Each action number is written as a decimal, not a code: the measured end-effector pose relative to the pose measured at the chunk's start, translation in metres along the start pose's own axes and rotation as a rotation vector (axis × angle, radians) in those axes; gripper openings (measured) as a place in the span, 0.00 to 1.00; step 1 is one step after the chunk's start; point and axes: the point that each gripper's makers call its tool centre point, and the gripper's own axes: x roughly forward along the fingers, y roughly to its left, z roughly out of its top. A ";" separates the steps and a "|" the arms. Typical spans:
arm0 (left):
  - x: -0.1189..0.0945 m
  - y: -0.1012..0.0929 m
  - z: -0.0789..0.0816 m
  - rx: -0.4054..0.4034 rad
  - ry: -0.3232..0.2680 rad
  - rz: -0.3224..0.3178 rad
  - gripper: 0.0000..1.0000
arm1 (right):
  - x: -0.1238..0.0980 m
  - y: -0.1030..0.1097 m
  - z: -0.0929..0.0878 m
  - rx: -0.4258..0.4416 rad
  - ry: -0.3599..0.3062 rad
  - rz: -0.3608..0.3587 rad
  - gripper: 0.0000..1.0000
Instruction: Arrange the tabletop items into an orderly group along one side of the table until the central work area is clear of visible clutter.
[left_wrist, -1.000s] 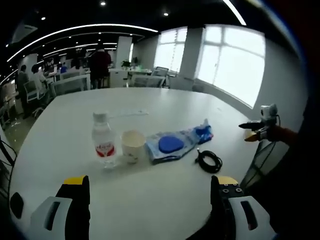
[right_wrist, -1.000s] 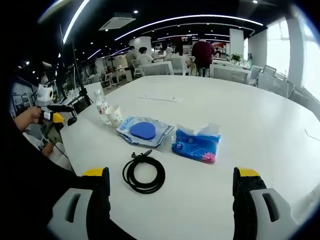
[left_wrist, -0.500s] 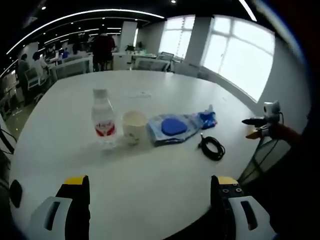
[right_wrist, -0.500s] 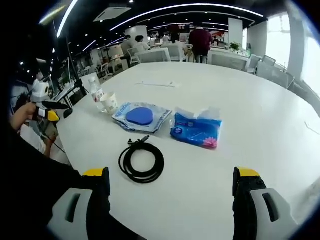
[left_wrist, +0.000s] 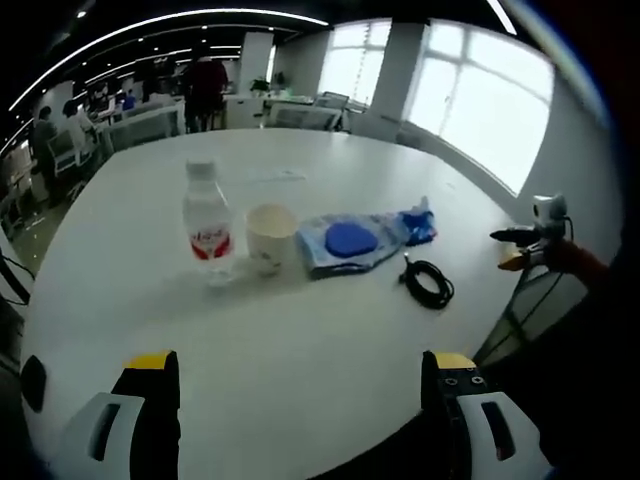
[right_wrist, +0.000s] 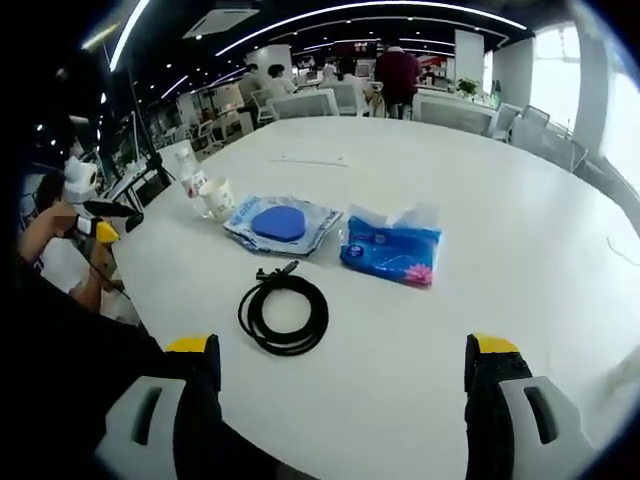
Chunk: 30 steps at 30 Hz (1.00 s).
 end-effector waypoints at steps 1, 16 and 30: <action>0.000 0.000 0.000 -0.001 -0.002 0.004 1.00 | -0.001 0.001 0.000 0.001 -0.001 0.001 0.99; -0.001 -0.004 0.004 0.033 -0.030 -0.004 0.99 | -0.005 0.002 -0.008 0.023 -0.005 -0.004 0.97; 0.000 -0.008 -0.001 0.013 -0.026 0.004 0.99 | 0.000 0.001 -0.006 0.011 0.007 -0.001 0.95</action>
